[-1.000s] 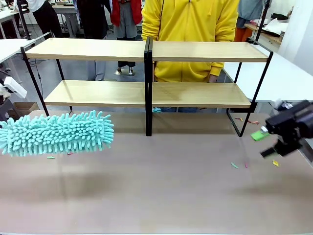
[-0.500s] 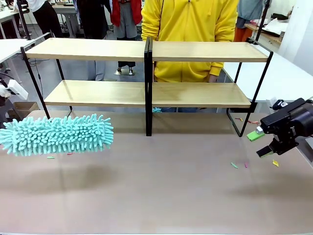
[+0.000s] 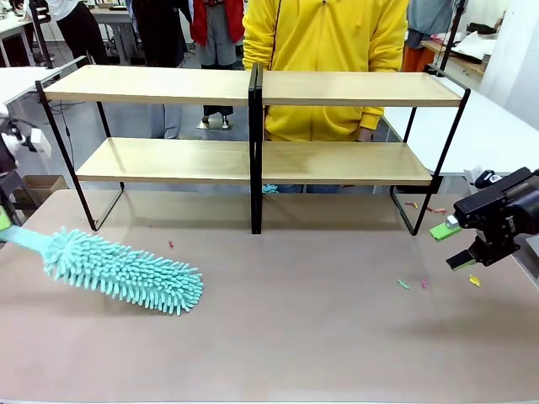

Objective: Clean the shelves.
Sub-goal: Place the Duster on the table.

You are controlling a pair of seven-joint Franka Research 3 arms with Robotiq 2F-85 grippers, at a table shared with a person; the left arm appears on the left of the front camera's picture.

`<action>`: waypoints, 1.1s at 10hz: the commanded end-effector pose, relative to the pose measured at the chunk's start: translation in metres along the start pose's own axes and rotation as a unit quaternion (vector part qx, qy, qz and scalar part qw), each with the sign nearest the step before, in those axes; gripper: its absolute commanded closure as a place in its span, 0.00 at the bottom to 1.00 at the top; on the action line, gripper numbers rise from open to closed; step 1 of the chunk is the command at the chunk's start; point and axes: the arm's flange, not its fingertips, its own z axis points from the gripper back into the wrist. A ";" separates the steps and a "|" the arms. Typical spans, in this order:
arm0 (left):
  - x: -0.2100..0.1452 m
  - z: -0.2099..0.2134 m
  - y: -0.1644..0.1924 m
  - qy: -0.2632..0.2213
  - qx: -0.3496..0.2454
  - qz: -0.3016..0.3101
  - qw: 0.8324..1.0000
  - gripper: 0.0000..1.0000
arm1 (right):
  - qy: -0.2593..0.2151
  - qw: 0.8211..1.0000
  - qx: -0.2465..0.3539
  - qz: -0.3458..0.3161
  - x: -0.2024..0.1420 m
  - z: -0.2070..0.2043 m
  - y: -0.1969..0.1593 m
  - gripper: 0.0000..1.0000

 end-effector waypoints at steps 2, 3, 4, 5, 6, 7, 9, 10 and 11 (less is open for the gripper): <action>-0.020 0.027 -0.027 -0.242 0.125 0.061 0.960 0.00 | -0.003 1.000 0.010 0.013 0.002 -0.002 0.000 0.00; -0.029 0.037 -0.036 -0.344 0.135 0.094 0.925 0.00 | -0.003 1.000 0.010 0.013 0.002 -0.002 0.000 0.00; -0.036 0.040 -0.044 -0.405 0.124 0.107 0.899 0.00 | 0.001 1.000 -0.001 0.000 0.000 -0.001 0.000 0.00; -0.044 0.039 -0.053 -0.456 0.087 0.120 0.878 0.00 | -0.025 0.999 0.037 0.021 -0.002 0.013 0.016 0.00; -0.049 0.035 -0.059 -0.478 0.010 0.116 0.871 0.00 | -0.058 0.994 0.089 0.015 -0.002 0.027 0.033 0.00; -0.053 0.034 -0.059 -0.499 -0.038 0.115 0.858 0.00 | -0.058 0.990 0.131 -0.012 0.000 0.037 0.045 0.00; -0.062 0.036 -0.043 -0.530 -0.163 0.115 0.824 0.00 | -0.066 0.970 0.219 -0.079 0.004 0.048 0.055 0.00; -0.064 0.039 -0.034 -0.524 -0.252 0.129 0.803 0.00 | -0.064 0.977 0.183 -0.084 0.006 0.046 0.058 0.00; -0.058 0.031 -0.054 -0.513 -0.093 0.116 0.845 0.00 | -0.054 0.983 0.171 -0.036 0.000 0.046 0.056 0.00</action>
